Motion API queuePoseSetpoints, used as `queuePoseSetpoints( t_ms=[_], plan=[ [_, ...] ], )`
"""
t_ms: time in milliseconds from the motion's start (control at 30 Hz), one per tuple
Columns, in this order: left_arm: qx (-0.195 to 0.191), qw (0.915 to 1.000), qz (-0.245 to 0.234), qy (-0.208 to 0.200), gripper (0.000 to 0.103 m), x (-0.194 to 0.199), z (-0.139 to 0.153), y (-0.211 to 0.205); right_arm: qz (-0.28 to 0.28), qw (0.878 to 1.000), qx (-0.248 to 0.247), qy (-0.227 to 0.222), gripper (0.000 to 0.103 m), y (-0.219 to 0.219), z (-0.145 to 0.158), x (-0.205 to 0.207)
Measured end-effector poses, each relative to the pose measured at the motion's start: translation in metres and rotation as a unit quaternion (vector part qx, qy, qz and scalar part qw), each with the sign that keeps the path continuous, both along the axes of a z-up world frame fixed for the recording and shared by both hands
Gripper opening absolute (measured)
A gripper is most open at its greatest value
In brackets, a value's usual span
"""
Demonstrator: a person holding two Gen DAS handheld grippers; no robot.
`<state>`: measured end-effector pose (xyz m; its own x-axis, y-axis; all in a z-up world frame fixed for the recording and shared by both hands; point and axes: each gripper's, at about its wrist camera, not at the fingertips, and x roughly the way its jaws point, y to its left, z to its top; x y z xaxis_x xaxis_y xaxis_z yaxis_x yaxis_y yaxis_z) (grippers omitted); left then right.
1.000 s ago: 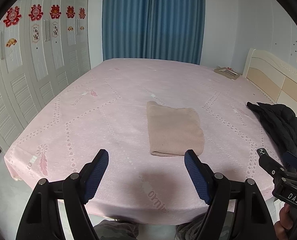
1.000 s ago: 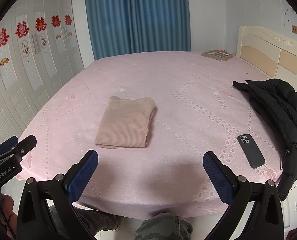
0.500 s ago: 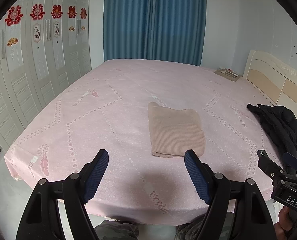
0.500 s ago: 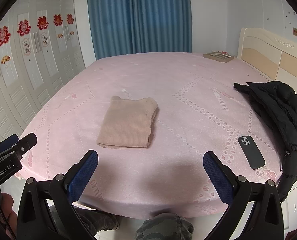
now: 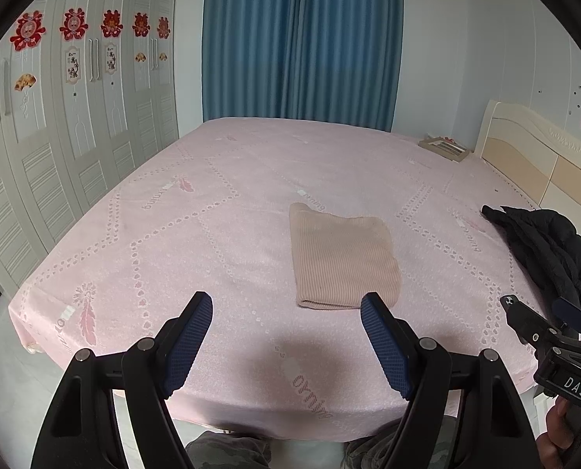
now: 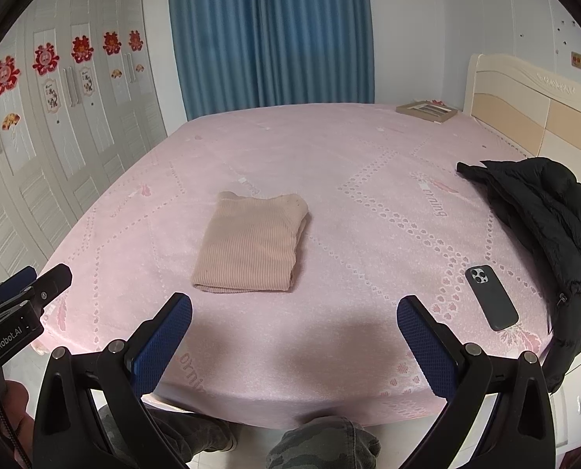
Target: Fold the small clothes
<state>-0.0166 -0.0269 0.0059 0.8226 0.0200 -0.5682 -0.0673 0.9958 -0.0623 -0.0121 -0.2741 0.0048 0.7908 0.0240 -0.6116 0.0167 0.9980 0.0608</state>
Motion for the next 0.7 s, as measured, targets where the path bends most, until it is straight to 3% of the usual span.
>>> queuePoseSetpoints(
  t_ms=[700],
  plan=[
    [-0.002,1.0,-0.001,-0.002,0.077,-0.0004,0.0039,0.0008,-0.001,1.0,0.006,-0.002,0.103,-0.002,0.0058,-0.001]
  ],
)
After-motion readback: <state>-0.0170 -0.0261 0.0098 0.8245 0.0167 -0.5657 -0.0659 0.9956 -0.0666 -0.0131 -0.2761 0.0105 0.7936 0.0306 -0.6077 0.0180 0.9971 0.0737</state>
